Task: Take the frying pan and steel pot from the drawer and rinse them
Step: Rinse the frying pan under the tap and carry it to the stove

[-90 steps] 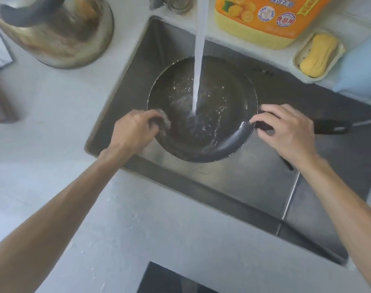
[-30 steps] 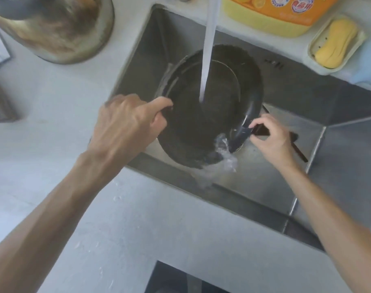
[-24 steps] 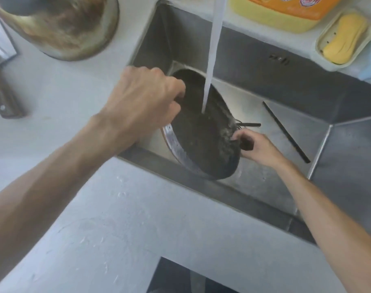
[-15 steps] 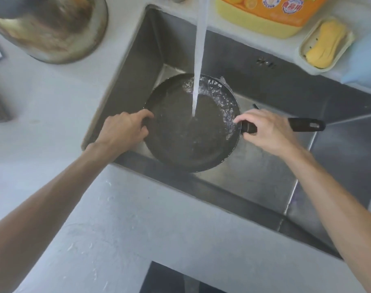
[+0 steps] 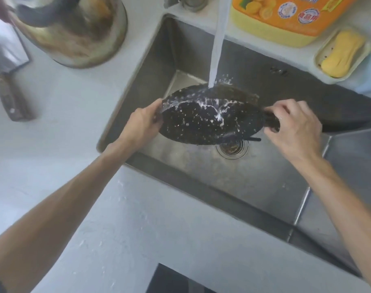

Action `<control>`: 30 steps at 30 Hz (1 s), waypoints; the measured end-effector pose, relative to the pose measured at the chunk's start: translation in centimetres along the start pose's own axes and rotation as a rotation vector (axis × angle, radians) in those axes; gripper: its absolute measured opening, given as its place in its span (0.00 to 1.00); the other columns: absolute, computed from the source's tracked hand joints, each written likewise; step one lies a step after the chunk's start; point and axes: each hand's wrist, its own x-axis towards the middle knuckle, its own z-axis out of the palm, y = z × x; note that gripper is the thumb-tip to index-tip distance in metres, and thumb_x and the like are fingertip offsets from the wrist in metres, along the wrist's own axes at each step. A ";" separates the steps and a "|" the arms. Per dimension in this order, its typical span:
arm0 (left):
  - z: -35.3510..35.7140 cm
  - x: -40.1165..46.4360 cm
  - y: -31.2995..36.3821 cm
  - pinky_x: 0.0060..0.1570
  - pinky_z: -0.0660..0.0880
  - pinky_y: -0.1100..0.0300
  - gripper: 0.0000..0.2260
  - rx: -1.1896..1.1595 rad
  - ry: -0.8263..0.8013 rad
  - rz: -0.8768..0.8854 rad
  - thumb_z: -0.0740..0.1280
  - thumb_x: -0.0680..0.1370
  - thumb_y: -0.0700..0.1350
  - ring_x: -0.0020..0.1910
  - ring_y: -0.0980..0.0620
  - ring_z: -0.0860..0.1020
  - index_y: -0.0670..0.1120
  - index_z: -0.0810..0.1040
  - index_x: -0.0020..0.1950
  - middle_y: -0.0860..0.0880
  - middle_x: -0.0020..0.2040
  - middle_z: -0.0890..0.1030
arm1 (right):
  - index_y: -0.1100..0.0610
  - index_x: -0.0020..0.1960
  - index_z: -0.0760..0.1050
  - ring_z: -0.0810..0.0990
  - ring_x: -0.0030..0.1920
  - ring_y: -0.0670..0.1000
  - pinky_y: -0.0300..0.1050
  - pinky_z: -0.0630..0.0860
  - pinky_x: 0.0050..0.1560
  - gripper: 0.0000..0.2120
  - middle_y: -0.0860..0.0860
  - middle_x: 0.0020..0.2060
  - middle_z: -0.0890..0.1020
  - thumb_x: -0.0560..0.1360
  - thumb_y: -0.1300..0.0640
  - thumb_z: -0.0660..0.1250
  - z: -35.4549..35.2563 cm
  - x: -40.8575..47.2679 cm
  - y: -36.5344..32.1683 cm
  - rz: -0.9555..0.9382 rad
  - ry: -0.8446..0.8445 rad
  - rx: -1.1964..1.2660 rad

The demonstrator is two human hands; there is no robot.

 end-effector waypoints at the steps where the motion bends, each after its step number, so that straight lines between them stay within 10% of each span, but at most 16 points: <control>1: 0.1 -0.1 -0.4 0.46 0.74 0.50 0.16 -0.005 0.029 0.031 0.61 0.75 0.36 0.47 0.33 0.78 0.46 0.72 0.63 0.41 0.44 0.81 | 0.56 0.54 0.77 0.76 0.48 0.61 0.52 0.73 0.44 0.15 0.55 0.49 0.81 0.68 0.57 0.72 -0.2 0.4 0.2 0.020 -0.112 -0.021; 5: -0.6 0.0 -1.3 0.53 0.75 0.56 0.25 -0.071 0.067 0.259 0.62 0.70 0.30 0.54 0.46 0.80 0.49 0.73 0.64 0.50 0.56 0.81 | 0.48 0.55 0.74 0.81 0.48 0.60 0.49 0.72 0.42 0.15 0.53 0.48 0.84 0.70 0.48 0.71 0.0 0.7 0.9 0.038 -0.519 0.190; 9: -1.5 0.8 -3.2 0.66 0.66 0.66 0.29 -0.140 -0.085 0.362 0.70 0.69 0.31 0.66 0.61 0.70 0.47 0.72 0.68 0.53 0.65 0.72 | 0.48 0.50 0.74 0.81 0.48 0.45 0.47 0.75 0.52 0.20 0.44 0.45 0.83 0.62 0.43 0.75 -0.1 -0.2 1.2 0.137 -0.521 0.551; 14: -3.1 0.6 -3.8 0.70 0.62 0.64 0.46 -0.295 -0.514 0.233 0.77 0.64 0.57 0.73 0.59 0.63 0.56 0.57 0.76 0.55 0.74 0.64 | 0.50 0.49 0.71 0.77 0.44 0.34 0.19 0.66 0.47 0.26 0.35 0.44 0.77 0.56 0.48 0.79 -0.6 -0.2 1.4 0.193 -0.442 0.682; 24: -2.7 1.2 -1.8 0.67 0.58 0.74 0.46 -0.319 -0.402 0.218 0.76 0.60 0.61 0.66 0.75 0.62 0.59 0.57 0.74 0.66 0.69 0.64 | 0.50 0.49 0.70 0.80 0.49 0.56 0.52 0.73 0.51 0.23 0.52 0.44 0.82 0.61 0.52 0.79 -1.4 -0.4 1.9 0.130 -0.331 0.496; 30: -4.5 2.5 0.6 0.66 0.63 0.69 0.42 -0.300 -0.338 0.185 0.70 0.63 0.68 0.63 0.64 0.70 0.60 0.59 0.74 0.54 0.67 0.71 | 0.36 0.41 0.65 0.74 0.41 0.28 0.29 0.69 0.46 0.25 0.35 0.40 0.79 0.64 0.58 0.78 3.0 -1.8 1.6 0.231 -0.381 0.712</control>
